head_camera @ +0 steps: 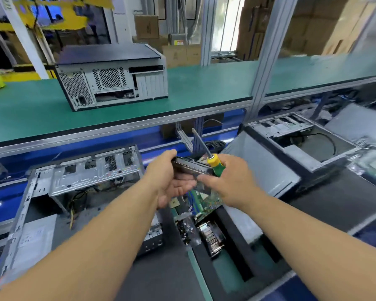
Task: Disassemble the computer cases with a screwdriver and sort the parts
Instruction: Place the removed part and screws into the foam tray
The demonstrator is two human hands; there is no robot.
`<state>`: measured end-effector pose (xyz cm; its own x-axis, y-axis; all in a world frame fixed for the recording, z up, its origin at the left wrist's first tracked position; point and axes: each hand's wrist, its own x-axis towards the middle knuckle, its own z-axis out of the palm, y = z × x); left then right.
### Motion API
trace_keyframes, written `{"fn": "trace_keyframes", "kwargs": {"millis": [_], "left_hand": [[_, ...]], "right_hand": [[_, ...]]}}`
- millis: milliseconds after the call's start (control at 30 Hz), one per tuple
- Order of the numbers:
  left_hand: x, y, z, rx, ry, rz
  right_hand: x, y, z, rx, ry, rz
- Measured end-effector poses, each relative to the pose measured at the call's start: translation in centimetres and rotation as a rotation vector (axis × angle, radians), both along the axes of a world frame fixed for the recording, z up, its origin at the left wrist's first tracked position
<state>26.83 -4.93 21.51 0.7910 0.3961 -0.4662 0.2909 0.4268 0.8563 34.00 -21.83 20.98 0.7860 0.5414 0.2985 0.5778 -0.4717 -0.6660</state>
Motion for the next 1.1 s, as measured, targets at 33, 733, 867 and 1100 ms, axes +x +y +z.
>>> {"fn": "trace_keyframes", "kwargs": {"millis": [33, 733, 867, 1100], "left_hand": [[1.1, -1.6, -0.4, -0.012, -0.008, -0.026], [15.8, -27.5, -11.6, -0.099, 0.142, -0.445], [16.7, -28.5, -13.2, -0.129, 0.189, -0.481], [17.0, -29.4, -14.9, -0.234, 0.265, -0.426]], "right_hand": [[0.9, -1.9, -0.1, 0.017, 0.046, -0.032], [8.7, -26.8, -15.1, 0.156, 0.460, -0.673], [8.9, -27.2, -17.7, 0.122, 0.496, -0.706], [9.2, -27.2, -21.3, 0.037, 0.658, -0.688]]}}
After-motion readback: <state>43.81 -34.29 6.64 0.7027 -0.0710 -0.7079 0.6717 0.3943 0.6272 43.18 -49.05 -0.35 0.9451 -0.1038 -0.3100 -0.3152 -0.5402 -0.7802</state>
